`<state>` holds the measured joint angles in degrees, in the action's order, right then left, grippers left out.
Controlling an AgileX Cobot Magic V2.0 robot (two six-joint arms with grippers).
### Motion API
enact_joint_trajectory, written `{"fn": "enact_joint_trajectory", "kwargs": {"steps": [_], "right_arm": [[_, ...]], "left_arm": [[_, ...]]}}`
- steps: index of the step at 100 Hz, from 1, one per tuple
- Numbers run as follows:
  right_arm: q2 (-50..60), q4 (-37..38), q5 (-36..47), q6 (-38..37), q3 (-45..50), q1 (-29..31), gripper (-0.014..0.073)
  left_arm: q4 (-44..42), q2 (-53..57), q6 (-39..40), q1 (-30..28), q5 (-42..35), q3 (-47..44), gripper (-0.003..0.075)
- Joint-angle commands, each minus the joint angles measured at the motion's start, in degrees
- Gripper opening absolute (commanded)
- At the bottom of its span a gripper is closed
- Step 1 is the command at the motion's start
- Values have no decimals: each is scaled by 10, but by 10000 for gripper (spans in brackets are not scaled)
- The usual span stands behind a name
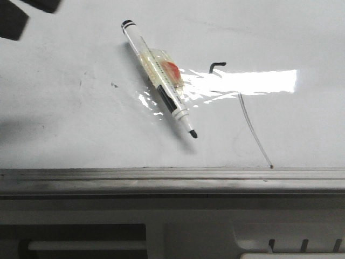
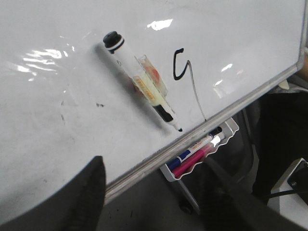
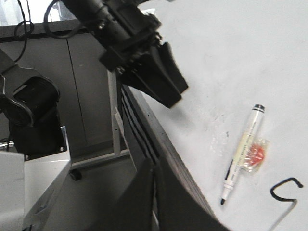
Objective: Write number 9 on whiteboard
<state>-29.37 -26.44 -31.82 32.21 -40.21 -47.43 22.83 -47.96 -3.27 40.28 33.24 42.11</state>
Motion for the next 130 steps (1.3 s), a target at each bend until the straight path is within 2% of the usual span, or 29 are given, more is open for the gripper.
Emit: {"fn": "enact_joint_trajectory", "kwargs": {"steps": [1,14,24,48,105,110,121,130], "right_arm": [[58,62,25,-49,13,4,-48],[150,181,22,-137,77,4,-48],[215,202,21,-141,117,4,-49],[289,201,-7,-141,142,4,-49],[290,201,-7,-141,142,4,-49],[290,201,-7,-141,142,4,-49],[290,201,-7,-141,142,4,-49],[290,201,-7,-141,142,4,-49]], "left_arm": [[2,75,1,0,-25,-20,243],[-15,187,1,0,-26,-79,97],[-23,268,1,0,-26,-120,-22],[-27,365,0,0,-26,-179,-20],[-31,370,0,0,-25,-187,-20],[-62,370,-11,0,-37,-189,-20],[-195,370,-12,-6,-62,-195,-20],[-272,370,-12,-26,-119,-221,-20]]}}
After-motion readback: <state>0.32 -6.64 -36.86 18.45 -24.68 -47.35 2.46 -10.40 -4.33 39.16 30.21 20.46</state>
